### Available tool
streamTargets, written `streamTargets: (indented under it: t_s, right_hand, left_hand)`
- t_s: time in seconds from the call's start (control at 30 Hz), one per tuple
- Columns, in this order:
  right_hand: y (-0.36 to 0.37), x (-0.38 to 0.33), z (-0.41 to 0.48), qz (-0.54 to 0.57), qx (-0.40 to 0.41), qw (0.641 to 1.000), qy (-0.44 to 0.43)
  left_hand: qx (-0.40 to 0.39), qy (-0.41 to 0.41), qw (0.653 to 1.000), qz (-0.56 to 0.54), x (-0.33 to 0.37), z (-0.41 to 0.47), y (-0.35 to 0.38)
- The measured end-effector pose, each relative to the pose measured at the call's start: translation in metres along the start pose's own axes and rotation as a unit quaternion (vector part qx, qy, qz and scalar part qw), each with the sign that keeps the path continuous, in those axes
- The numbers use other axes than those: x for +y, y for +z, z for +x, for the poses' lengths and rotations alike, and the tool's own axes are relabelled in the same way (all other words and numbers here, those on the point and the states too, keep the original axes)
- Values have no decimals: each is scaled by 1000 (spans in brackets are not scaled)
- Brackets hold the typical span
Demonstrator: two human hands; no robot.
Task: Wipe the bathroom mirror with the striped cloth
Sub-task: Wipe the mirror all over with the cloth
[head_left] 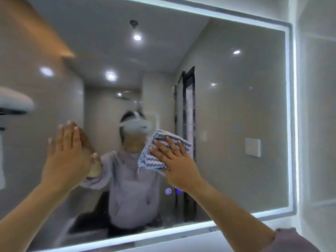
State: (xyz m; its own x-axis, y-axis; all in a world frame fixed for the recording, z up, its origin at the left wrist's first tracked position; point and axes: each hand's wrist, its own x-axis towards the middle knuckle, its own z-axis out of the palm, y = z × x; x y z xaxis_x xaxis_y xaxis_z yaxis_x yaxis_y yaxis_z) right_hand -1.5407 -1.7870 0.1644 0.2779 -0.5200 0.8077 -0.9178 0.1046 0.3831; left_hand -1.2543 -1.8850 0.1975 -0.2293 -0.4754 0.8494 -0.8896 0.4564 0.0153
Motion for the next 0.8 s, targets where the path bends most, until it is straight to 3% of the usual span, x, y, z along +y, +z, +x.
streamTargets:
  t_s: [0.1, 0.17, 0.33, 0.47, 0.8]
  right_hand:
    - [-5, 40, -2, 14, 36, 991, 124]
    - [-5, 55, -4, 7, 55, 987, 149]
    - [-5, 59, -7, 9, 80, 991, 110]
    - [-12, 68, -12, 10, 82, 994, 76]
    - [2, 61, -12, -2, 87, 992, 90]
  left_hand:
    - [13, 55, 998, 42, 35, -8, 0]
    - [12, 76, 995, 62, 62, -10, 4]
    - [33, 53, 995, 81, 105, 1, 31]
    - [7, 33, 998, 61, 116, 5, 41]
    - [18, 70, 997, -26, 103, -7, 23]
